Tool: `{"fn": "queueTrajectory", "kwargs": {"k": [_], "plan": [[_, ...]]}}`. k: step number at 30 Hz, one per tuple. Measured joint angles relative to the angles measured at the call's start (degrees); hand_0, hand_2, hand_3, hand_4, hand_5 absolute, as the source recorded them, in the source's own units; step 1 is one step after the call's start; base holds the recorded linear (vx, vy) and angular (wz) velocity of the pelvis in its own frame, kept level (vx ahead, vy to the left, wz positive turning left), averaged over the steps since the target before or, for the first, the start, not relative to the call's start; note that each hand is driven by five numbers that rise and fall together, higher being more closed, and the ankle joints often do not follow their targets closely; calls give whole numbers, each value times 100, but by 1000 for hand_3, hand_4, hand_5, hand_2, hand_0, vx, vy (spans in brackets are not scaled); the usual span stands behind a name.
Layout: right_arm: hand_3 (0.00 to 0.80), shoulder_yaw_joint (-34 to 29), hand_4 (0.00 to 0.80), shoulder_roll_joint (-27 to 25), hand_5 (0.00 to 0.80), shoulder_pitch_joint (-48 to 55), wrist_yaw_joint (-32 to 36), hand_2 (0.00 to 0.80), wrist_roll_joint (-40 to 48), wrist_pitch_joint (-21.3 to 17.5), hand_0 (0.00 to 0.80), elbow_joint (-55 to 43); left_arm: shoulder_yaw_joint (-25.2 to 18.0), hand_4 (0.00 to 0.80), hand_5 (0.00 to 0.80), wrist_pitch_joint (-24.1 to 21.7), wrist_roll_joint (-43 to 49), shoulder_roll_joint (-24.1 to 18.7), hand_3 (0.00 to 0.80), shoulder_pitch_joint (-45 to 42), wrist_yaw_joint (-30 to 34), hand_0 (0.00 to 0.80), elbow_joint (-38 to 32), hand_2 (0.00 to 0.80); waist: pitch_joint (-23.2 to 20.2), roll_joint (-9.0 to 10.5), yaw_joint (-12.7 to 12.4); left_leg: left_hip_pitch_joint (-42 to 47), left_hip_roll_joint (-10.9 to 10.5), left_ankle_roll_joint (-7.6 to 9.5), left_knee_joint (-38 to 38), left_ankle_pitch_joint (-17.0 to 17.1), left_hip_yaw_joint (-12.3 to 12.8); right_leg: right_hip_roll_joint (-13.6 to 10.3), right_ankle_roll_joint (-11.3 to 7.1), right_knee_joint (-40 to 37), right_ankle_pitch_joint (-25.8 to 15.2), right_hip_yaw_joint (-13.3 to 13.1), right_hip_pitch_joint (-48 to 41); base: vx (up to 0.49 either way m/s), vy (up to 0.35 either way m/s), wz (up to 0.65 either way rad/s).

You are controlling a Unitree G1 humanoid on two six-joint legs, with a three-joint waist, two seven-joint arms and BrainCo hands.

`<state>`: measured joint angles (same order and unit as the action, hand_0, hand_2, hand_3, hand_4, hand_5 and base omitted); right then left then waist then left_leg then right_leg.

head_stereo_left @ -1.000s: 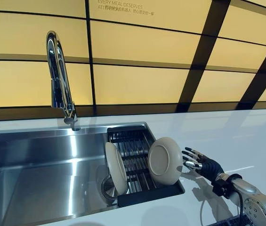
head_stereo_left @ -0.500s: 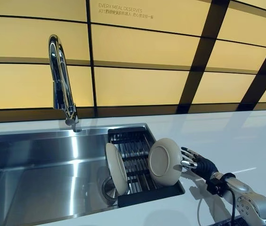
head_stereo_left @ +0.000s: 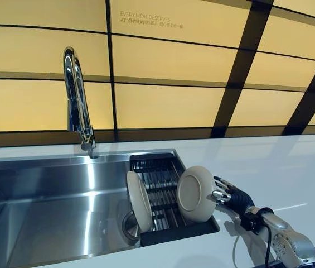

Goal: Take plates into dishwasher

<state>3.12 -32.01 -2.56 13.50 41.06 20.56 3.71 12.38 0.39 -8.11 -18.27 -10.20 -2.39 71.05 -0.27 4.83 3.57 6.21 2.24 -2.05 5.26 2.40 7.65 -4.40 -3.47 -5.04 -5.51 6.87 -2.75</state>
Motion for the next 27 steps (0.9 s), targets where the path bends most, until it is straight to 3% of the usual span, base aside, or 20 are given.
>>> {"fn": "queueTrajectory", "kwargs": {"k": [27], "plan": [[0, 203, 0, 324, 0, -172, 730, 0, -220, -597, 0, 695, 113, 0, 0, 41, 60, 12, 0, 5, -40, 0, -17, 0, -128, -49, -23, 28, 13, -3, 0, 4, -86, -2, 17, -2, 11, 123, -92, 2, 1, 1]]}}
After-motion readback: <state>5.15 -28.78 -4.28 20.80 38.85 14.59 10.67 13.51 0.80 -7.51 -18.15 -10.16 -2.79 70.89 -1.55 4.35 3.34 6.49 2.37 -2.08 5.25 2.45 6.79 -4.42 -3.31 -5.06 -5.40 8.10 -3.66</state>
